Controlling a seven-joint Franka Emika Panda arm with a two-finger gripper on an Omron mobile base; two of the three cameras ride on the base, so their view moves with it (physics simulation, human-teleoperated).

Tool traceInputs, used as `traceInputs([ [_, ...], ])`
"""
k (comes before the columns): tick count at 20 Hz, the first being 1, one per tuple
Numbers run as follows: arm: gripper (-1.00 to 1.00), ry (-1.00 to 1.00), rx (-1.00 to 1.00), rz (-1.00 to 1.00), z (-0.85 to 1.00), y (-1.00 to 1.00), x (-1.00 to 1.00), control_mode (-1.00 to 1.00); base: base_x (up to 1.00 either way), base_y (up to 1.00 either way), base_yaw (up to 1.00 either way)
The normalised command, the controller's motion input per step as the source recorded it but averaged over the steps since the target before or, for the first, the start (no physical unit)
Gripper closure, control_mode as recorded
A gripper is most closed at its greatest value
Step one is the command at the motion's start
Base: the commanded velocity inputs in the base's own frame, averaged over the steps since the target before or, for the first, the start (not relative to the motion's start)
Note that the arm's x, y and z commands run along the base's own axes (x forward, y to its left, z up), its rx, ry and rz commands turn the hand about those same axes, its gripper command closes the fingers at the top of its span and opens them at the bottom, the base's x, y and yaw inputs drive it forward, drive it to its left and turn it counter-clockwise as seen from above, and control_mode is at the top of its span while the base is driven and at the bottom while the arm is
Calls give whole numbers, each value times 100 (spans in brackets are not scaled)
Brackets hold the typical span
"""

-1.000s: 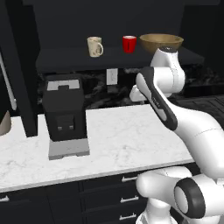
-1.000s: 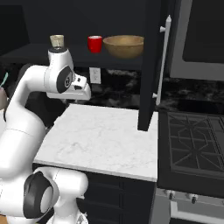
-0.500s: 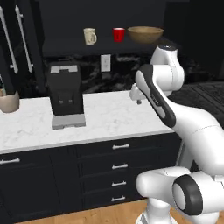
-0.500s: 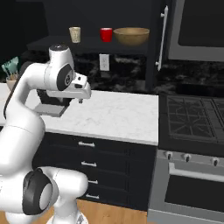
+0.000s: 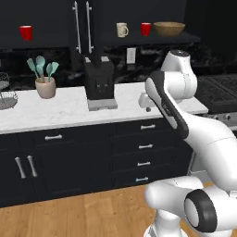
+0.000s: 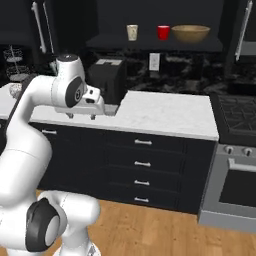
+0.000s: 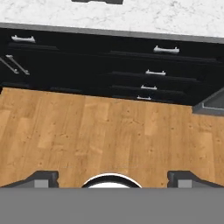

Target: Gather all objects into one cabinet and sort the glasses and bowls to opposite sides.

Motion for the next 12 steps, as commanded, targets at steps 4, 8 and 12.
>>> traceInputs([
  [4,-100,0,0,0,0,0,0,100,-46,99,0],
  [8,-100,0,0,0,0,0,0,100,-16,93,0],
  [12,-100,0,0,0,0,0,0,100,2,90,0],
])
